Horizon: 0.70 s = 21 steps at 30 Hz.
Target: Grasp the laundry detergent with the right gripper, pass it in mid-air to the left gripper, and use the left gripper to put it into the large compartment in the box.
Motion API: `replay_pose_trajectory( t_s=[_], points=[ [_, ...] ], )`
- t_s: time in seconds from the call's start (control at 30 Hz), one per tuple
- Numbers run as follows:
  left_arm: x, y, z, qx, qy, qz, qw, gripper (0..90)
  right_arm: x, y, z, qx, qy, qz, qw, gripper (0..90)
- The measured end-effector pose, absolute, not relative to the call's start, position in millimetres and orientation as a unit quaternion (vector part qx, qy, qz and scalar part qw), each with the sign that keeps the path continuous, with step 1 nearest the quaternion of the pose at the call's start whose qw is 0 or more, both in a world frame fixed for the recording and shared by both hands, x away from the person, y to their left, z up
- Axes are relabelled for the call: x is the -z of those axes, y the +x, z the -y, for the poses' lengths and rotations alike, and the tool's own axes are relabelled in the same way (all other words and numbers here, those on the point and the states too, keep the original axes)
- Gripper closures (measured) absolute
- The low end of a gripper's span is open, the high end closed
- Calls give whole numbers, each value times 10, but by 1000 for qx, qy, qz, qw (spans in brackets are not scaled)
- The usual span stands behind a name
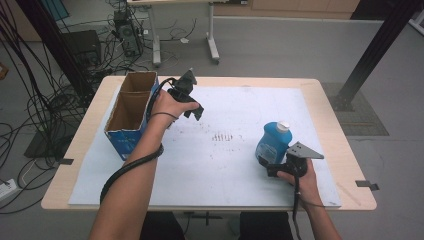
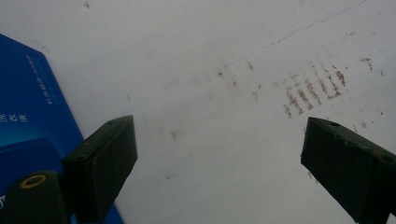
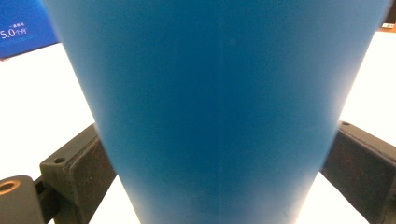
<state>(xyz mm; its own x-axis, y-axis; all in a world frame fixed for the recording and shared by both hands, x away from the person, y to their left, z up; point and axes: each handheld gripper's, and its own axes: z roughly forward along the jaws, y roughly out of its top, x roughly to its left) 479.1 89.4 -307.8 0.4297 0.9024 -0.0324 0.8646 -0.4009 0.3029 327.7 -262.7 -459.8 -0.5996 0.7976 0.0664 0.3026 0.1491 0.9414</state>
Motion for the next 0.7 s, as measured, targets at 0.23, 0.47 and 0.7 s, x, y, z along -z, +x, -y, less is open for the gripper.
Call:
replay_pose_trajectory(
  t_s=[0.23, 0.47, 0.7],
  points=[
    [3080, 4790, -893, -67, 834, -529, 139, 110, 4599, 3278, 2631, -529, 382, -721, 234, 36],
    [3086, 4792, -902, -67, 834, -530, 138, 110, 4599, 3281, 2626, -528, 382, -721, 234, 37],
    [3082, 4803, -891, -67, 834, -529, 139, 110, 4599, 3282, 2627, -528, 382, -721, 234, 37]
  ],
)
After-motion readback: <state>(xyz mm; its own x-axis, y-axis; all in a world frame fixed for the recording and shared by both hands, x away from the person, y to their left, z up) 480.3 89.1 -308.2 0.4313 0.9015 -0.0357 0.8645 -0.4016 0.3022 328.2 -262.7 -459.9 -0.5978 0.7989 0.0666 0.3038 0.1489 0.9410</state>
